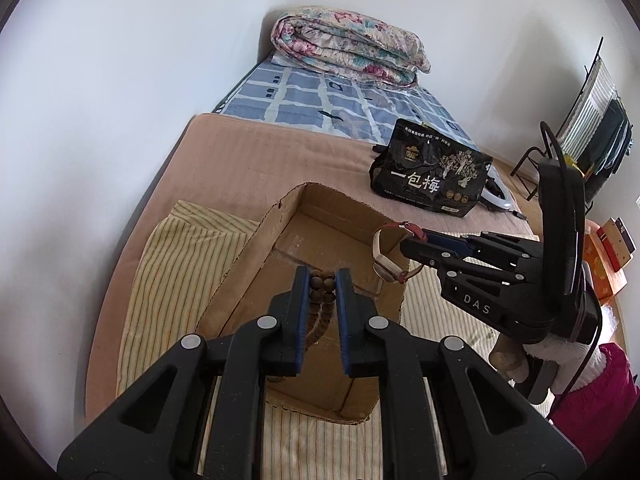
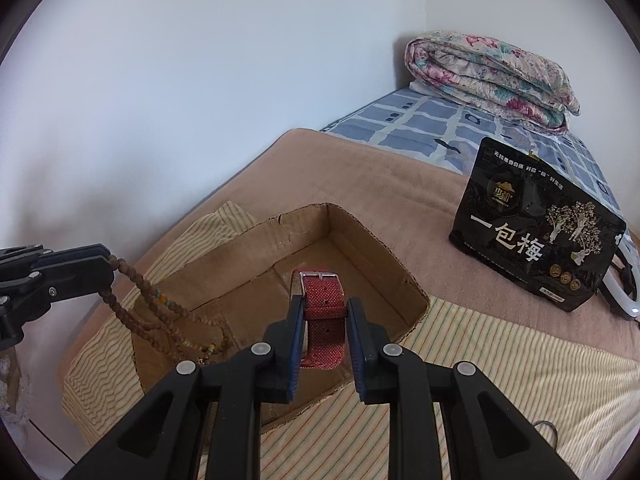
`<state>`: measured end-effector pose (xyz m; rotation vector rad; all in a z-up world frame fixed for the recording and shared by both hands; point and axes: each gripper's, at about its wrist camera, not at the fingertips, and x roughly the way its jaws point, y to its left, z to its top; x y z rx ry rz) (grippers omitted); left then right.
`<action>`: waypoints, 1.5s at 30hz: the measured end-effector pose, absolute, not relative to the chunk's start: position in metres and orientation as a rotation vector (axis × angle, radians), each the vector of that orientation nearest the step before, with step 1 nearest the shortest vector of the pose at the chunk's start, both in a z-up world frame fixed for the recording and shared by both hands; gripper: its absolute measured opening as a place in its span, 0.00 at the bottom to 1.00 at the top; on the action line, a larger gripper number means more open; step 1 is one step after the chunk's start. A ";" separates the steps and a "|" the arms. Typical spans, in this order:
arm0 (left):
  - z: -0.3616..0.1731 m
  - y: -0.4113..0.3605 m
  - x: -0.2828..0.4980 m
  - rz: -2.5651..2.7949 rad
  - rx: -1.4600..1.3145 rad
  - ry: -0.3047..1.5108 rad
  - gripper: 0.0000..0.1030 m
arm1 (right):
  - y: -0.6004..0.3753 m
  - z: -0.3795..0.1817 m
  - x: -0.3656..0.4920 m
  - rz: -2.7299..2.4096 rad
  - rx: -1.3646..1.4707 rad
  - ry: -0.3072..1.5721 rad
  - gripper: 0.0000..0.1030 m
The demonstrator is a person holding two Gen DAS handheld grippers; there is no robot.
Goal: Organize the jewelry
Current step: 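Carry necklace with left tool to cardboard box while right tool lowers watch inside and opens, then lower the necklace into the box and open the left tool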
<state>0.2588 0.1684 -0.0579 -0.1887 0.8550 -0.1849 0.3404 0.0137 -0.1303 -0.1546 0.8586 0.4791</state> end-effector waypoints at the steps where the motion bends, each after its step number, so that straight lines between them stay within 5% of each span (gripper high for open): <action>1: -0.061 0.168 0.259 -0.184 -0.188 0.861 0.11 | 0.015 -0.132 0.341 0.481 -0.157 0.863 0.19; 6: -0.073 0.168 0.261 -0.185 -0.181 0.888 0.11 | 0.022 -0.141 0.346 0.487 -0.176 0.874 0.27; 10: -0.077 0.169 0.264 -0.193 -0.195 0.917 0.11 | 0.021 -0.136 0.343 0.467 -0.177 0.849 0.63; 11: -0.077 0.170 0.264 -0.193 -0.203 0.923 0.11 | 0.020 -0.133 0.342 0.462 -0.177 0.840 0.65; 14: -0.078 0.172 0.263 -0.183 -0.214 0.923 0.35 | 0.019 -0.128 0.339 0.456 -0.180 0.833 0.65; 45: -0.050 0.083 0.206 -0.243 -0.087 0.847 0.36 | -0.135 -0.065 0.251 0.293 -0.125 0.720 0.86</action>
